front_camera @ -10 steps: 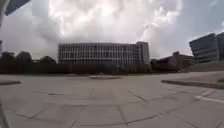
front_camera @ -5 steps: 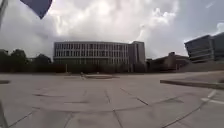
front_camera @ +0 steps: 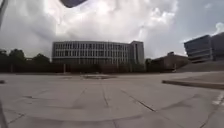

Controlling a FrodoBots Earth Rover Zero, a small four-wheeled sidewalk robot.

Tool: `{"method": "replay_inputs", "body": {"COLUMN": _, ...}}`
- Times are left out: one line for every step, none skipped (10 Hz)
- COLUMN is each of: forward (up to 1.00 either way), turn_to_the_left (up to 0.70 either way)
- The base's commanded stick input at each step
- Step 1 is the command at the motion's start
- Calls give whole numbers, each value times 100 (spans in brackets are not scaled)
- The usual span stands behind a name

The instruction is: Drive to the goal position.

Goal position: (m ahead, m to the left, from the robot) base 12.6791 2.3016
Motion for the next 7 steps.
{"method": "replay_inputs", "body": {"forward": 70, "turn_to_the_left": 0}}
{"method": "replay_inputs", "body": {"forward": 70, "turn_to_the_left": -5}}
{"method": "replay_inputs", "body": {"forward": 70, "turn_to_the_left": -18}}
{"method": "replay_inputs", "body": {"forward": 70, "turn_to_the_left": -14}}
{"method": "replay_inputs", "body": {"forward": 70, "turn_to_the_left": 0}}
{"method": "replay_inputs", "body": {"forward": 70, "turn_to_the_left": -7}}
{"method": "replay_inputs", "body": {"forward": 70, "turn_to_the_left": -16}}
